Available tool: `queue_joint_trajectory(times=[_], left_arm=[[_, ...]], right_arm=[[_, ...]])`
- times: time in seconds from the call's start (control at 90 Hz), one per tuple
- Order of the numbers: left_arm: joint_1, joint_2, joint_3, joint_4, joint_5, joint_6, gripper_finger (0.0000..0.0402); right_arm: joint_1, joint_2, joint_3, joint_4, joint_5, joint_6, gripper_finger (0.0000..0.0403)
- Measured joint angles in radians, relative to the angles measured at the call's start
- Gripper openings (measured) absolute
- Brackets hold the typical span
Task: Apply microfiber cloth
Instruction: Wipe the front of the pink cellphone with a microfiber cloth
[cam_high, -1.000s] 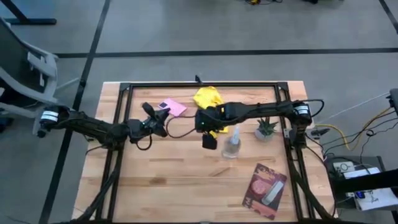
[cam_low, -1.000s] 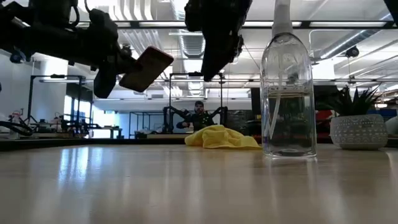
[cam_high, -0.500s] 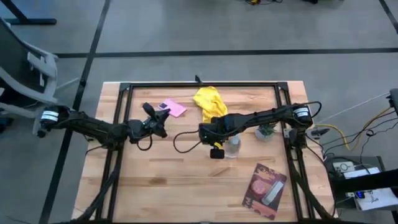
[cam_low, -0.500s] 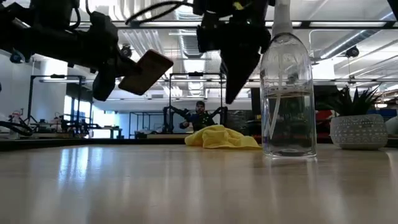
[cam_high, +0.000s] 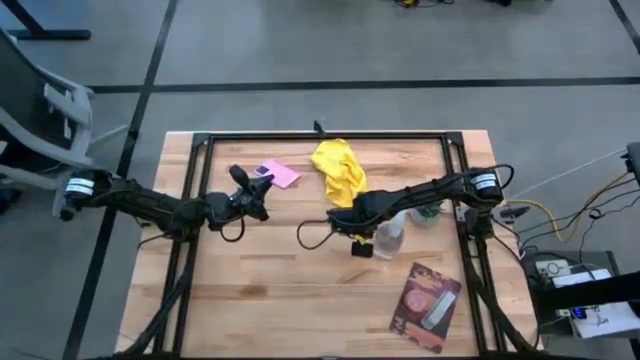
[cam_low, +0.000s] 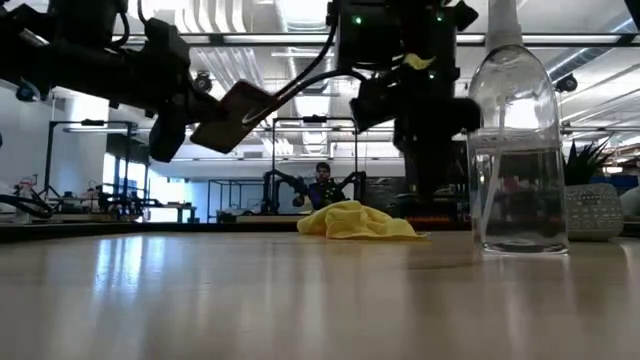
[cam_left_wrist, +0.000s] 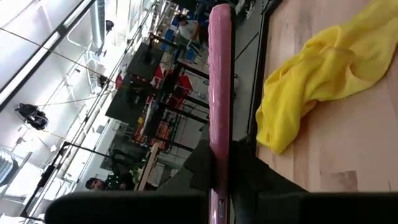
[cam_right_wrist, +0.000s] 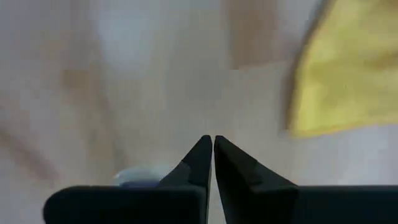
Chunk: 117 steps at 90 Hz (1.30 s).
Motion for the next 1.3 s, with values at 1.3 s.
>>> queue_joint_trajectory(times=[1.3], left_arm=[[-0.001,-0.002,-0.002,-0.216,0.176,-0.420,0.0009]], right_arm=[[-0.338,0.082,-0.308,1.018,-0.054,-0.149,0.0020]])
